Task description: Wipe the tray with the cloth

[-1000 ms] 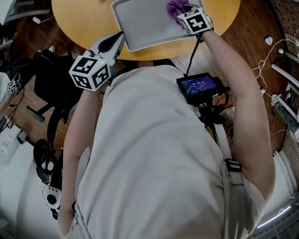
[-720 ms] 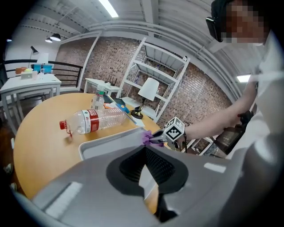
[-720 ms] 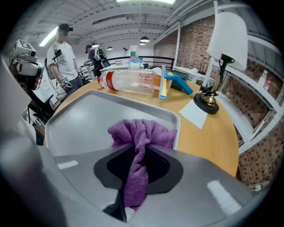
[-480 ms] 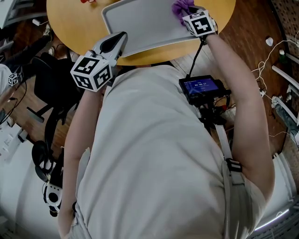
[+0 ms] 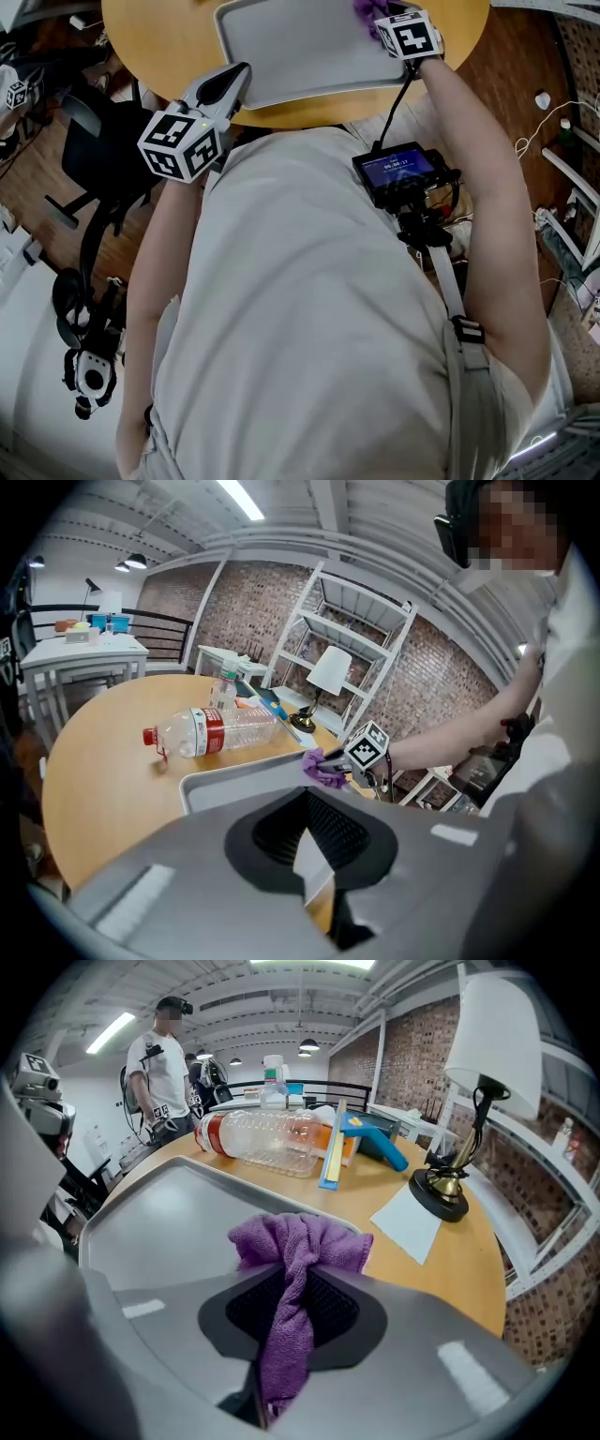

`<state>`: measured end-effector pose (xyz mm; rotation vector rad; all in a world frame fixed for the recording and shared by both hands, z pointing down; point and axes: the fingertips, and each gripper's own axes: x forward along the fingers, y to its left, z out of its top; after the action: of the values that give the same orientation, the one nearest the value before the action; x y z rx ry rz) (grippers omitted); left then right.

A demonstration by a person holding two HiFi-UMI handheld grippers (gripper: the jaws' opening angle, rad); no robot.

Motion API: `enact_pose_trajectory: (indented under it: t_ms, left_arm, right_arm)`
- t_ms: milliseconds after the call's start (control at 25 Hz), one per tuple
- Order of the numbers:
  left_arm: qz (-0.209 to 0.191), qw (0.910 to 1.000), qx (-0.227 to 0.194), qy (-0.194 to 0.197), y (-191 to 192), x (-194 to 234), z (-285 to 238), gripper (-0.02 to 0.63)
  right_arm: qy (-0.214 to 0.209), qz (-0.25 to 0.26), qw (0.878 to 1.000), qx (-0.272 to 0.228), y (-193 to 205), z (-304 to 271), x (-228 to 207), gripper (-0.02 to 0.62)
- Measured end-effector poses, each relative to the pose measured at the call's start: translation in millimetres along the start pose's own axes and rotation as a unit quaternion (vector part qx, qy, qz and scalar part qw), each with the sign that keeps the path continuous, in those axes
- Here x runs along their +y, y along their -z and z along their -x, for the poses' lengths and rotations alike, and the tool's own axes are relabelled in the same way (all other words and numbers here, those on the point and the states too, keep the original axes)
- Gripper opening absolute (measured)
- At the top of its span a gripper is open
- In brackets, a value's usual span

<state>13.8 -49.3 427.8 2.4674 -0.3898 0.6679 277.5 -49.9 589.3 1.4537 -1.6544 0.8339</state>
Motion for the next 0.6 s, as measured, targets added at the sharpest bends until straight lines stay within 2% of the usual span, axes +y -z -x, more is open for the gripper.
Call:
enact_pose_trajectory:
  t_ms: [200,400,600]
  left_arm:
    - [0.007,0.9999,-0.009,-0.012,-5,3,12,0.000]
    - [0.019,0.9996,-0.015,-0.017,-3,10,19,0.000]
    - [0.032,0.9990,-0.021,-0.021,12,48,53,0.000]
  right_arm:
    - [0.013,0.000,1.000,0.002,-17,2,-10,0.064]
    - [0.033,-0.022,0.999,0.015,-22,2,-20,0.060]
    - [0.055,-0.038,0.997,0.031,-43,-16,18,0.055]
